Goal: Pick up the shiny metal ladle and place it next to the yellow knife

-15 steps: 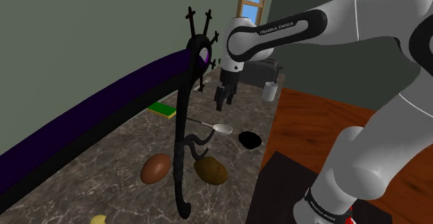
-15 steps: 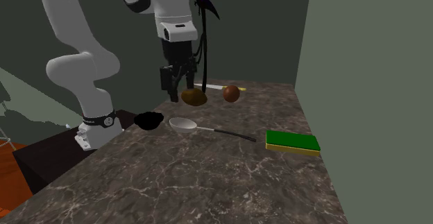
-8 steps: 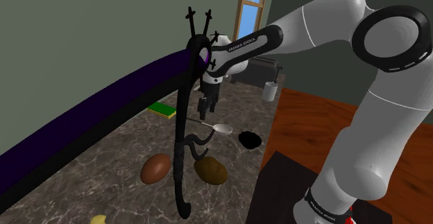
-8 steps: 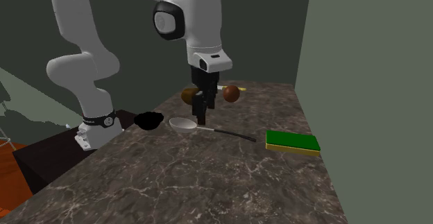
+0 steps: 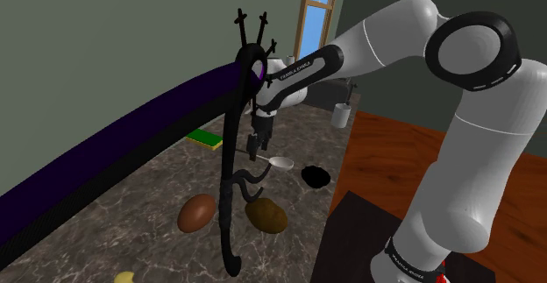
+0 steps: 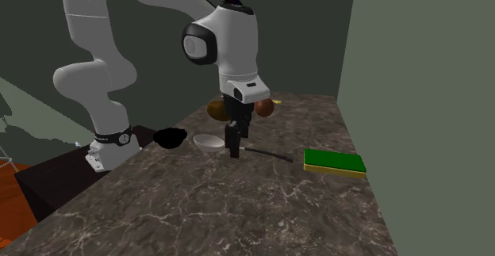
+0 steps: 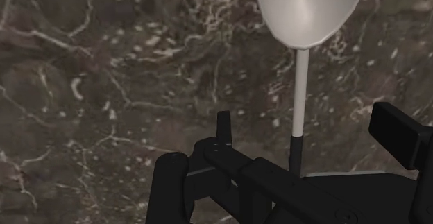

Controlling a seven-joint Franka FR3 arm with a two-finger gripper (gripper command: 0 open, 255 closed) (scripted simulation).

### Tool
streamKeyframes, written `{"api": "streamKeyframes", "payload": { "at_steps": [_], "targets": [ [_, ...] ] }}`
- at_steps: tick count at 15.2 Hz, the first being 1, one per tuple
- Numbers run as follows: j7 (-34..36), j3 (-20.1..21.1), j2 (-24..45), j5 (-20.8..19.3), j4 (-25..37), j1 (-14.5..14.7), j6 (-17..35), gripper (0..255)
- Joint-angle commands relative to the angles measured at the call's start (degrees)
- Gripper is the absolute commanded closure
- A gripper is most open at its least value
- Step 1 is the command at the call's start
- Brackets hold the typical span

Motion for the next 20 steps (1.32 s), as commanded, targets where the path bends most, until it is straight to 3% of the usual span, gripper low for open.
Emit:
{"api": "streamKeyframes", "payload": {
  "at_steps": [1,8,9,20],
  "targets": [
    [0.0,0.1,0.8,0.1,-0.3,0.1,1.1,0],
    [0.0,0.1,0.8,0.1,-0.3,0.1,1.1,0],
    [0.0,0.1,0.8,0.1,-0.3,0.1,1.1,255],
    [0.3,0.1,-0.1,0.0,0.3,0.1,-0.3,255]
  ]
}}
